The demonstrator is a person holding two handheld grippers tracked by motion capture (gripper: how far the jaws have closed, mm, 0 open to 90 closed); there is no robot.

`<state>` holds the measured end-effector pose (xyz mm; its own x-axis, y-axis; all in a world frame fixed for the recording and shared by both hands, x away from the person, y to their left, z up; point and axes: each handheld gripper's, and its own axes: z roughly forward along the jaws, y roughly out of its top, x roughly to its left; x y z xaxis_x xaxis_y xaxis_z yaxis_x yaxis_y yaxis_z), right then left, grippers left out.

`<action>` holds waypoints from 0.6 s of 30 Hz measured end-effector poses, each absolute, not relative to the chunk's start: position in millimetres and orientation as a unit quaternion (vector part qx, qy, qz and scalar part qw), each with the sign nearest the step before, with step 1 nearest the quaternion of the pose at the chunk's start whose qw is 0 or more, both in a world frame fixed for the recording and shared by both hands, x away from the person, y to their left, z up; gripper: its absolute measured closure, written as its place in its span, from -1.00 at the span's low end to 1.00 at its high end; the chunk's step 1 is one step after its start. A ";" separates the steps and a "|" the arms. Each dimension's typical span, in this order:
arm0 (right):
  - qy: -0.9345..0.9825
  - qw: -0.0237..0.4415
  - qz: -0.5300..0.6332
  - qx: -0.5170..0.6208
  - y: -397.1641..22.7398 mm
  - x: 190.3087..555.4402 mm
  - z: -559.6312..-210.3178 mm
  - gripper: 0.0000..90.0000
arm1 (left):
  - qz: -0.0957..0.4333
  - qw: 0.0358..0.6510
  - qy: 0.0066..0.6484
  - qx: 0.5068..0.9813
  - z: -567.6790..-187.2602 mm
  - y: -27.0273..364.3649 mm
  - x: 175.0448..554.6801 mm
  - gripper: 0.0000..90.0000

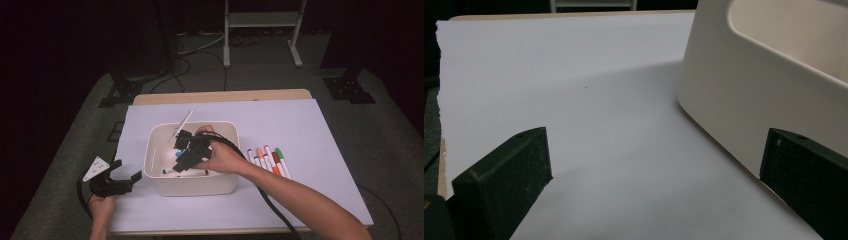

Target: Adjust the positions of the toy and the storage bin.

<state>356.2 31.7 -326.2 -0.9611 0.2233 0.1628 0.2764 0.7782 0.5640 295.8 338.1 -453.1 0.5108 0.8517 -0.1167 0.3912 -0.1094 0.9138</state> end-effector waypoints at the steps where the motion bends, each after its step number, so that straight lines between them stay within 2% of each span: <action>1: -0.941 0.041 -0.308 -0.134 28.4 355.9 -323.8 0.43 | 0.229 0.503 0.439 0.709 -453.1 338.1 295.8 -1.00; 10: -0.923 0.031 -0.351 -0.157 -16.6 353.3 -298.4 0.31 | 0.230 0.502 0.439 0.709 -453.2 337.6 295.8 -1.00; 18: -0.905 0.001 -0.378 -0.194 -74.4 352.4 -283.5 0.27 | 0.230 0.500 0.439 0.711 -453.3 337.3 296.3 -1.00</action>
